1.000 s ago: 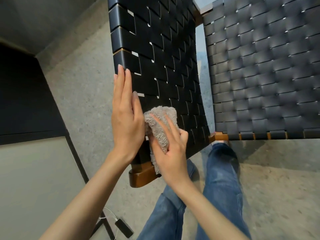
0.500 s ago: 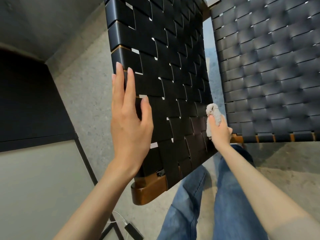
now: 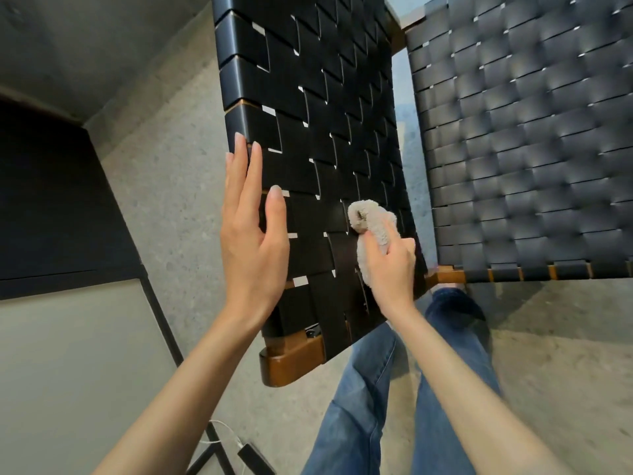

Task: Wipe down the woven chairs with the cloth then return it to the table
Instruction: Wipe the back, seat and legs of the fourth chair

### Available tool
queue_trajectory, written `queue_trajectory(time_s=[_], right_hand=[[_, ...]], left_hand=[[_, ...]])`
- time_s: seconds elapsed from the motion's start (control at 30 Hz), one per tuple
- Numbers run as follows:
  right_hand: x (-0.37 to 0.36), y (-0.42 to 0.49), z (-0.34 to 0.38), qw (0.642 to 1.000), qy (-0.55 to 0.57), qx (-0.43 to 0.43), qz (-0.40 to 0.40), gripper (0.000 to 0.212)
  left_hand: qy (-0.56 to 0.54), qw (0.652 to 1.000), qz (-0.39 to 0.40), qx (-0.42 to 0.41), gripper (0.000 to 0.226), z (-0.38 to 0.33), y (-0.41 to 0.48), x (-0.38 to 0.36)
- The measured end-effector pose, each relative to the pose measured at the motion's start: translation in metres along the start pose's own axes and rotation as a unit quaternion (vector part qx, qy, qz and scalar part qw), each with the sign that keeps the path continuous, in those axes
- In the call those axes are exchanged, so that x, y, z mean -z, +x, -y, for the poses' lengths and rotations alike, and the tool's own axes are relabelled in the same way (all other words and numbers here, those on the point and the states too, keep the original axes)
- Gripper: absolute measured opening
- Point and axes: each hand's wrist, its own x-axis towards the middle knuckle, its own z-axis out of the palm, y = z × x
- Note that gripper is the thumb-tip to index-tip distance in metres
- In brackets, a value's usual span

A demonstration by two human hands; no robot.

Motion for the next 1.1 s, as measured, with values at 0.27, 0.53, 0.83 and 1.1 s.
queue_trajectory(time_s=[0.27, 0.53, 0.83, 1.1], right_hand=[[-0.029, -0.047, 0.104, 0.969, 0.046, 0.24, 0.043, 0.047], [-0.029, 0.029, 0.039, 0.992, 0.04, 0.12, -0.024, 0.048], [-0.007, 0.134, -0.064, 0.99, -0.106, -0.072, -0.054, 0.027], [0.003, 0.128, -0.058, 0.992, -0.085, -0.082, -0.041, 0.031]], left_hand=[[-0.164, 0.983, -0.011, 0.079, 0.044, -0.002, 0.01, 0.018], [0.073, 0.996, 0.041, -0.015, 0.062, -0.009, 0.044, 0.005], [0.162, 0.986, 0.021, -0.042, 0.072, -0.008, 0.057, -0.006], [0.16, 0.986, 0.011, -0.038, 0.07, -0.009, 0.056, -0.006]])
